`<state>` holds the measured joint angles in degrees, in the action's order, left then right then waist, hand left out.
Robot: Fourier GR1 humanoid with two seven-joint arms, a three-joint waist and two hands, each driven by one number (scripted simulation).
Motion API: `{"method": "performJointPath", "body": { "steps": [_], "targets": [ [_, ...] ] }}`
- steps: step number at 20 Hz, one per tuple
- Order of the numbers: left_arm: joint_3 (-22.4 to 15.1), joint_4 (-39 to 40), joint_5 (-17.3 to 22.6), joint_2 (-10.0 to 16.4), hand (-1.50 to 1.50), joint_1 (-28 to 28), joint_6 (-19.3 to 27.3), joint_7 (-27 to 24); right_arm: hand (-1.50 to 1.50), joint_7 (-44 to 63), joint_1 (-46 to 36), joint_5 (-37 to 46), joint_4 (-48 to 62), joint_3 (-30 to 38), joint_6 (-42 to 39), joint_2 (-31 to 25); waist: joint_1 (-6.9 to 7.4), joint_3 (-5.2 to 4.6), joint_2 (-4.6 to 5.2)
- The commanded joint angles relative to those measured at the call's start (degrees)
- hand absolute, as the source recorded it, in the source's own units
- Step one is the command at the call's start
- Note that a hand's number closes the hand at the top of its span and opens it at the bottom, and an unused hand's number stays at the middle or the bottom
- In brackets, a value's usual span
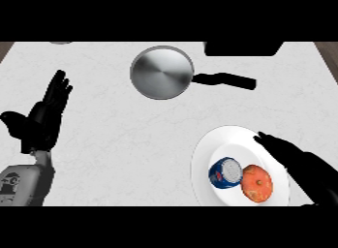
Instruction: Pick the squash from the plate and place it in the pan
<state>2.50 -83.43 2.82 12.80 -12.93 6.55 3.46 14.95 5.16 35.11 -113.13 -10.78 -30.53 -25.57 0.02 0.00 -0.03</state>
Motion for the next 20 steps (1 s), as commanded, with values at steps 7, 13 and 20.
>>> {"method": "performJointPath", "body": {
  "steps": [7,13,20],
  "targets": [
    [1.10,0.37,-0.22,-0.73,0.00,-0.22,-1.89,-0.37,-1.50,4.16,-4.67,10.32,6.10,-4.76,-3.03,3.09,0.04,-0.01,0.05],
    [2.52,-4.02,-0.31,0.12,0.00,-0.30,-2.61,4.09,-1.50,-0.89,-0.99,12.07,7.82,-3.33,-1.12,4.32,-0.09,0.01,-0.01],
    [4.11,-0.65,-0.80,-0.69,0.00,-1.11,-3.24,1.67,-1.50,0.31,-1.82,16.69,8.31,-4.33,-3.65,5.33,-0.17,-0.01,0.01]
  ]
}}
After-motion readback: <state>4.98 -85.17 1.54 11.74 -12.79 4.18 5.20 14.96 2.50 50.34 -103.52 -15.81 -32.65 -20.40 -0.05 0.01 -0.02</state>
